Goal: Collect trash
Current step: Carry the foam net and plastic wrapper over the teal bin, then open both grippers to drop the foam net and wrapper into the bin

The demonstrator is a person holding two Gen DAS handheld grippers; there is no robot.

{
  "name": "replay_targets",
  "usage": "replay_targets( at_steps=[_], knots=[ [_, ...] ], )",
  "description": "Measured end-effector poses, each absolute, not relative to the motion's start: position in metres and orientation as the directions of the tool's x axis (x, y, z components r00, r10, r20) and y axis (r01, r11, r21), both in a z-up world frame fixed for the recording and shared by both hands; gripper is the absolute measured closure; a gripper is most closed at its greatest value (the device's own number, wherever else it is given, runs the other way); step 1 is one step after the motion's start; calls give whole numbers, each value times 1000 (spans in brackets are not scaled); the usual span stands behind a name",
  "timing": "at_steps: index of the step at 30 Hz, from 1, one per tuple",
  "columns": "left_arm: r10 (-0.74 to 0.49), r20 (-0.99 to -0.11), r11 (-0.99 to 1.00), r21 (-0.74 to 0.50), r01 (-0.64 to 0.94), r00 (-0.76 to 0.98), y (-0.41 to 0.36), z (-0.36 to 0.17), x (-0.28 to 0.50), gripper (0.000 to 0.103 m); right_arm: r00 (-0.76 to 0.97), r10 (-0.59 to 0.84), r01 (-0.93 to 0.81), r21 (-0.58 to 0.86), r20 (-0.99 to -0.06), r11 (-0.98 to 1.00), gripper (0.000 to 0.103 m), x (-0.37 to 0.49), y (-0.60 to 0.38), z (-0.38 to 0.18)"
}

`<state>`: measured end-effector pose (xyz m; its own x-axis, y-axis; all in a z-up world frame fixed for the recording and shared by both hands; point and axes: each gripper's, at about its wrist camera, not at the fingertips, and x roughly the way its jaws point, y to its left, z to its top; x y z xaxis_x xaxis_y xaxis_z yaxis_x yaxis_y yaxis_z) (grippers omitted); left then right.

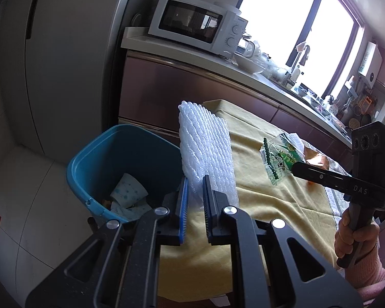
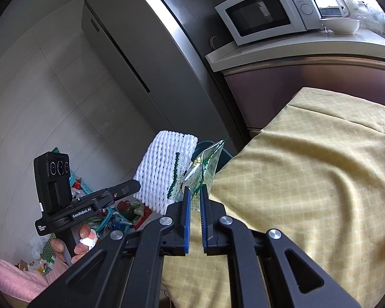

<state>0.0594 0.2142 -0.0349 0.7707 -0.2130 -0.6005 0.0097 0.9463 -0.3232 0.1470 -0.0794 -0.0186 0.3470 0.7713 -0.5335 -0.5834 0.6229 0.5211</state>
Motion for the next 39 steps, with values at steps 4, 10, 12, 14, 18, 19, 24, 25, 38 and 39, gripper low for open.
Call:
replay_targets(
  at_steps=[4,10,12,14,18,19,24,25,38,39],
  knots=[
    [-182,-609,946,-323,-32,772,232,-40,61,91,320,776,-604,515,-543,609,97,151,-61,-19],
    [-142,-625,944,-318,-84,768,251,-49,64,91,288,772,-626,499,-566,599,97,157,-34,-21],
    [-133,-630,943,-318,-99,765,258,-52,65,91,276,770,-631,496,-576,597,97,160,-26,-22],
    [-122,-638,941,-318,-116,760,264,-56,68,91,266,765,-633,492,-586,597,97,163,-17,-24],
    [-101,-659,938,-313,-150,745,275,-66,72,91,247,755,-640,483,-607,598,97,167,-2,-30],
    [-96,-664,937,-311,-157,741,277,-69,74,91,243,752,-641,480,-613,598,97,168,1,-31],
    [-72,-685,938,-294,-185,725,280,-79,80,91,224,734,-639,472,-642,607,97,177,18,-42],
    [-71,-689,937,-293,-188,721,281,-81,82,91,221,730,-639,469,-647,609,97,179,21,-44],
    [-45,-737,937,-266,-228,675,285,-107,109,91,190,665,-631,429,-722,646,94,197,55,-67],
    [-45,-739,937,-265,-229,672,283,-108,112,91,191,659,-630,424,-728,651,94,198,57,-69]
  ],
)
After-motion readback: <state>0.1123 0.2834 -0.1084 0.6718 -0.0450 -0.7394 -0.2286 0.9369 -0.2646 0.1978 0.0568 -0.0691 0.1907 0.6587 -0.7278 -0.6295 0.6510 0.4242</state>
